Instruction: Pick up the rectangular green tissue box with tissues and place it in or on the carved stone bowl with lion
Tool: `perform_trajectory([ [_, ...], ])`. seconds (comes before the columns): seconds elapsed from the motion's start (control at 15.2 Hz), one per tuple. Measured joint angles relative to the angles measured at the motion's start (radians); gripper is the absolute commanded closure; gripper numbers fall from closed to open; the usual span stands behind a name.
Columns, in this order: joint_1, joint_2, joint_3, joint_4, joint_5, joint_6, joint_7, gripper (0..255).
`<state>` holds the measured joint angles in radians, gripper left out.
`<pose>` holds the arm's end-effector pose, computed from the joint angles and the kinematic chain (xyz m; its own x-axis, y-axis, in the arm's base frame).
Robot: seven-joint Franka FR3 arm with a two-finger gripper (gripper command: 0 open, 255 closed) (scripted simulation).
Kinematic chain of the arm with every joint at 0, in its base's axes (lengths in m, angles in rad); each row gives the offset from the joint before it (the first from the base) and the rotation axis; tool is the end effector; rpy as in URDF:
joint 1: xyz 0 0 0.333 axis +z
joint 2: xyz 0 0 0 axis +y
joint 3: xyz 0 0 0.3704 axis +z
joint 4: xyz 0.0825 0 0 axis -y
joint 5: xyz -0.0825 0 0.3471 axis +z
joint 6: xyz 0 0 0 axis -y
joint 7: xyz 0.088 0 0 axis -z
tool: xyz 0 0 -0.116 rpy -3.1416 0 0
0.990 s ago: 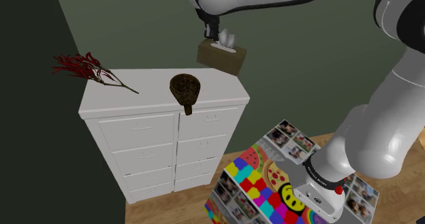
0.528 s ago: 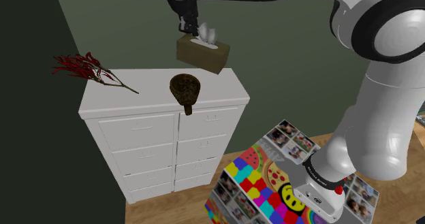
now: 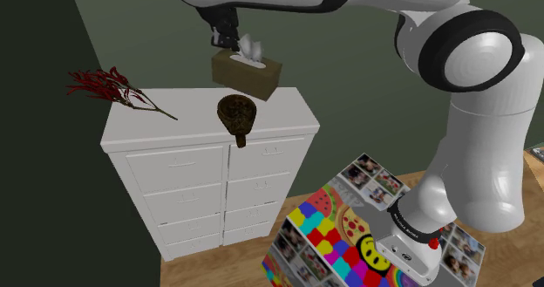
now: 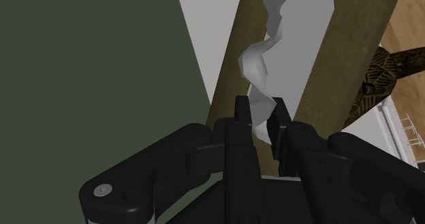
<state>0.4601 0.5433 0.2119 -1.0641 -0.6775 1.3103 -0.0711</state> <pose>0.5954 0.3074 0.5662 0.8116 0.5126 -0.2802 0.5772 -0.6299 0.5196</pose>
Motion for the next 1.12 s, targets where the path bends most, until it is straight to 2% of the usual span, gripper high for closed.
perform_trajectory([
  [1.12, -0.04, -0.02, 0.007, -0.247, 0.015, 0.194, 0.116, 255],
])
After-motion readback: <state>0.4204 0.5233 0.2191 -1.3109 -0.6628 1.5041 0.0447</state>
